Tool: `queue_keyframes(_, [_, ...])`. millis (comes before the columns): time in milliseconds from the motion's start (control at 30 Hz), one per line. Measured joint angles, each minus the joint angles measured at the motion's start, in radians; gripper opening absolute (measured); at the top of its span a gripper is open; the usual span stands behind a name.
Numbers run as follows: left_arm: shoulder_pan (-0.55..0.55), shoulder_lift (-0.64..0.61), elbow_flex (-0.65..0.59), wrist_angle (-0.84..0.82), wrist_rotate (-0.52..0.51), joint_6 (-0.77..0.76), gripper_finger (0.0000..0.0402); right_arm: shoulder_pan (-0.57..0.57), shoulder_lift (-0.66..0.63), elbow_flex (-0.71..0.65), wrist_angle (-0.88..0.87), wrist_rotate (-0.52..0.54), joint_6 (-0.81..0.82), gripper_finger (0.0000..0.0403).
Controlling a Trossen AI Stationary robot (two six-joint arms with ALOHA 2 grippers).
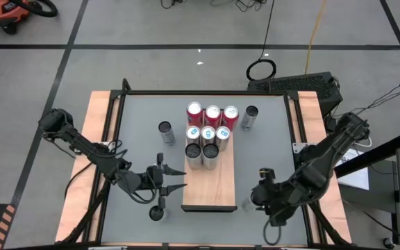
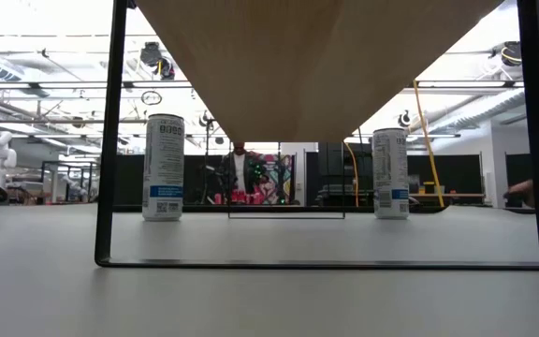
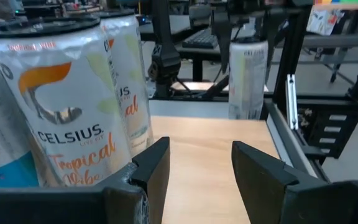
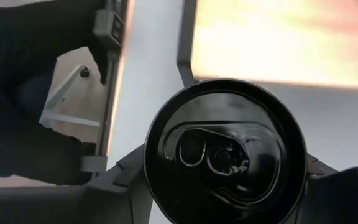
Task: Place canned beverage on shelf
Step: Put the bottom right white soda can on the shelf aligned with the other blue soda can
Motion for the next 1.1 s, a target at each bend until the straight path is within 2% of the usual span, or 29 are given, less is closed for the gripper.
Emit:
queue_keyframes(167, [0.004, 0.000, 0.000, 0.064, 0.001, 0.027, 0.0170, 0.000, -0.003, 0.179, -0.143, 0.044, -0.083, 0.0196])
queue_keyframes(300, [0.023, 0.000, 0.000, 0.108, 0.011, 0.036, 0.0170, 0.000, -0.004, 0.312, -0.221, 0.151, -0.150, 0.0197])
queue_keyframes(400, [0.028, 0.003, 0.000, 0.136, 0.011, 0.057, 0.0174, 0.000, -0.006, 0.372, -0.215, 0.221, -0.270, 0.0197])
queue_keyframes(500, [0.026, 0.026, 0.000, 0.188, 0.013, 0.109, 0.0188, 0.000, -0.006, 0.385, -0.165, 0.262, -0.417, 0.0197])
queue_keyframes(667, [0.023, 0.069, 0.000, 0.356, 0.016, 0.209, 0.0234, -0.001, -0.004, 0.375, -0.023, 0.263, -0.691, 0.0197])
queue_keyframes(900, [0.023, 0.116, 0.000, 0.451, 0.134, 0.235, 0.0304, -0.002, -0.004, 0.356, 0.165, 0.262, -1.026, 0.0198])
queue_keyframes(1100, [0.023, 0.127, 0.000, 0.529, 0.159, 0.211, 0.0320, -0.016, 0.011, 0.344, 0.205, 0.257, -1.248, 0.0198])
